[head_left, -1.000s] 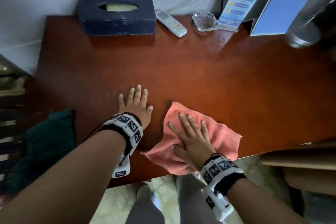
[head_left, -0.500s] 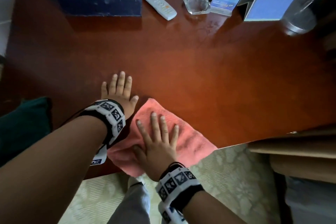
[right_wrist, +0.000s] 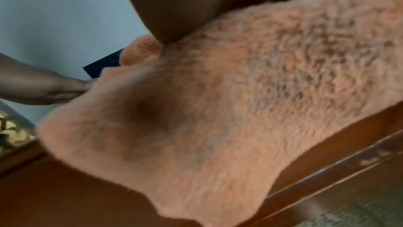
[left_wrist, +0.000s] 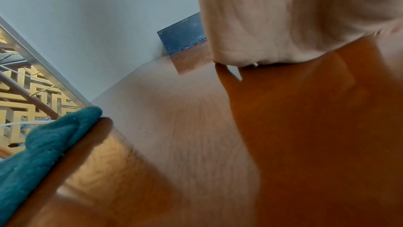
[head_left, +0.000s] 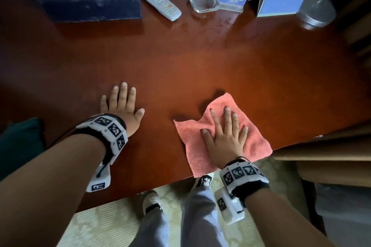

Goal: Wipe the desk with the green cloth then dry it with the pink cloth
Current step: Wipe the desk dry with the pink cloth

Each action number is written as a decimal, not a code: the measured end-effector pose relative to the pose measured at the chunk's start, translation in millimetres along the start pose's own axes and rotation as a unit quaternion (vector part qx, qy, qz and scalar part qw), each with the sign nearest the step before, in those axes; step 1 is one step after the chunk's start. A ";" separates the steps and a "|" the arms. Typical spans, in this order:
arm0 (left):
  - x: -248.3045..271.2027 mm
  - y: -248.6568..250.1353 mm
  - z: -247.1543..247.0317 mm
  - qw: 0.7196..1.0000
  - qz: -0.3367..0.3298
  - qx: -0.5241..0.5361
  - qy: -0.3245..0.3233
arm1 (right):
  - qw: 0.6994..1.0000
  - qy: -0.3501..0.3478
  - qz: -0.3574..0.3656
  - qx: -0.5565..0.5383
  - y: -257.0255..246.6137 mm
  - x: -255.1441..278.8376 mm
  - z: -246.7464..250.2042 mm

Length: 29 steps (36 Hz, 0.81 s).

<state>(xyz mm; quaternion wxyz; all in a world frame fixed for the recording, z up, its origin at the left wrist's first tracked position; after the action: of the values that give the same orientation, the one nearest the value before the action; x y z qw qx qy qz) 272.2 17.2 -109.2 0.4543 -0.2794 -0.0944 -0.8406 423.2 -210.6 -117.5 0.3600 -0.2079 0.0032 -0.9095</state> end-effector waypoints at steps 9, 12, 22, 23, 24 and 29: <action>-0.9 0.1 -2.6 1.000 -0.001 0.016 0.027 | 0.992 -0.049 0.113 0.016 -92.2 34.4 -18.4; -0.9 0.6 -1.8 0.999 0.001 0.018 0.026 | 0.978 -0.067 0.192 0.038 -122.9 45.6 -26.2; -0.2 -3.0 -6.9 0.997 -0.031 0.039 0.054 | 0.963 -0.068 0.260 0.005 -144.3 52.6 -39.8; -0.5 -3.0 -7.9 0.997 -0.023 0.032 0.071 | 0.964 -0.059 0.261 0.002 -141.0 51.5 -38.0; -1.1 -2.1 -7.6 0.996 -0.014 0.029 0.081 | 0.965 -0.048 0.259 0.000 -136.4 50.1 -37.4; -3.1 -1.5 -7.6 0.997 -0.009 0.016 0.072 | 0.987 0.009 0.162 0.009 -91.8 30.4 -30.6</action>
<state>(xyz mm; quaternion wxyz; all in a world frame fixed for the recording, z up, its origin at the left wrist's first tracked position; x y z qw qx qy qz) 269.4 17.1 -117.1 0.4565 -0.2102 -0.0778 -0.8610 331.7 -166.9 -119.7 0.5041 -0.1938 0.0319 -0.8410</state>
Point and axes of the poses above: each hand's wrist, its own x-axis away from the middle knuckle, its own z-axis out of the back of the hand, y = z × x, the point moved 2 cm from there along -x, towards the middle knuckle, and after that the axes turned 5 degrees about z, right-handed, at the moved point
